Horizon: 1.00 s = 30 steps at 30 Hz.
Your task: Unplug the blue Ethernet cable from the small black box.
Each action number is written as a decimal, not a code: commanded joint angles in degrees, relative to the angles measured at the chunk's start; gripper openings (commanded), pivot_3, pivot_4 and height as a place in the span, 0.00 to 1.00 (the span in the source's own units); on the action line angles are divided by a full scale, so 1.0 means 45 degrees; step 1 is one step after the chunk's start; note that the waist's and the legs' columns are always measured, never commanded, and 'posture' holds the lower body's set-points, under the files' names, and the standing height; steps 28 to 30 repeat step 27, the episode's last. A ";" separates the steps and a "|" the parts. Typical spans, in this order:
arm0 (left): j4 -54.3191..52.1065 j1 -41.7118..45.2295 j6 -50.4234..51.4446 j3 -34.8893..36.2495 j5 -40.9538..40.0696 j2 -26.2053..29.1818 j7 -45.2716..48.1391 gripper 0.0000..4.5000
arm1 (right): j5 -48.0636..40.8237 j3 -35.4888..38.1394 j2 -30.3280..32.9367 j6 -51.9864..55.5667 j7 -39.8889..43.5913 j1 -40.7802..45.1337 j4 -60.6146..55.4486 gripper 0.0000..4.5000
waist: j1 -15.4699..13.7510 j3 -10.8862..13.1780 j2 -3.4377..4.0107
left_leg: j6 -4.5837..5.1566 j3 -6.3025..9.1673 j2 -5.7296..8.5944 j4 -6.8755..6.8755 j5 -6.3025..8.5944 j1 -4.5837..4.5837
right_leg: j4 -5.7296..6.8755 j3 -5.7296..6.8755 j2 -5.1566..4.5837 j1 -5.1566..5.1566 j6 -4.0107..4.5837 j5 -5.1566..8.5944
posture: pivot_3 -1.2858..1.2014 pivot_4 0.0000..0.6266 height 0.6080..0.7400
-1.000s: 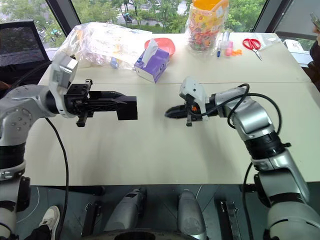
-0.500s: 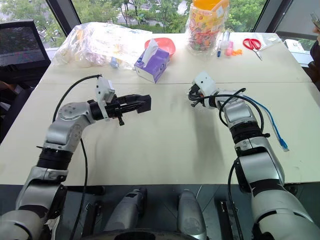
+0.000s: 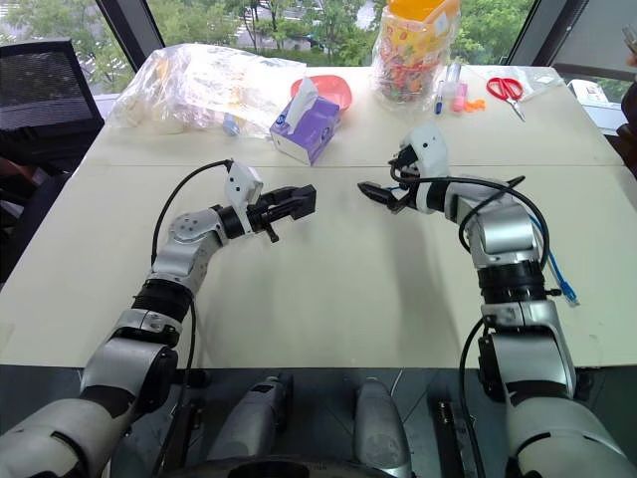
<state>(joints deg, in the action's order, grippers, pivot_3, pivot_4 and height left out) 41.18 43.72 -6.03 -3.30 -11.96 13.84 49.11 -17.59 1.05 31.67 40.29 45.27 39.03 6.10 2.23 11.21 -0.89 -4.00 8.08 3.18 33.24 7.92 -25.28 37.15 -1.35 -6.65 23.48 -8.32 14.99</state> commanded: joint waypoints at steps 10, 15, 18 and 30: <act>0.2469 0.0812 -0.0243 0.0470 0.0319 -0.0215 -0.0199 0.59 | -0.2149 0.1162 0.0387 0.3039 -0.1055 -0.3048 -0.5500 1.00 | 0.0019 -0.0007 -0.0006 | 0.0005 0.0000 -0.0001 0.0058 -0.0001 0.0004 | 0.0000 0.0005 -0.0002 -0.0031 -0.0003 -0.0001 | 0.52 0.24 0.91; 0.1616 0.0273 0.0177 0.0350 0.0316 0.0186 0.0280 0.99 | -0.2108 0.0894 0.0657 0.2986 -0.1034 -0.3473 -0.5731 1.00 | 0.0029 -0.0007 -0.0006 | 0.0005 0.0001 -0.0002 0.0061 -0.0001 0.0001 | 0.0001 0.0006 -0.0002 -0.0029 -0.0005 -0.0003 | 0.52 0.24 0.91; 0.0277 -0.0259 0.0837 0.0489 0.0028 0.0645 0.0578 0.99 | -0.2172 0.0911 0.0851 0.2975 -0.0943 -0.3605 -0.5760 1.00 | 0.0022 -0.0007 -0.0006 | 0.0005 0.0001 -0.0002 0.0061 -0.0001 0.0001 | 0.0001 0.0006 -0.0002 -0.0028 -0.0005 -0.0003 | 0.52 0.24 0.91; -0.5917 -0.2468 0.5213 0.1488 -0.2060 0.2266 0.0859 0.99 | -0.3271 0.1351 0.1692 0.3484 -0.0267 -0.4101 -0.6432 1.00 | -0.0004 -0.0007 -0.0005 | 0.0005 0.0005 -0.0005 0.0059 0.0000 -0.0001 | -0.0004 0.0005 -0.0005 -0.0028 0.0000 -0.0002 | 0.52 0.24 0.91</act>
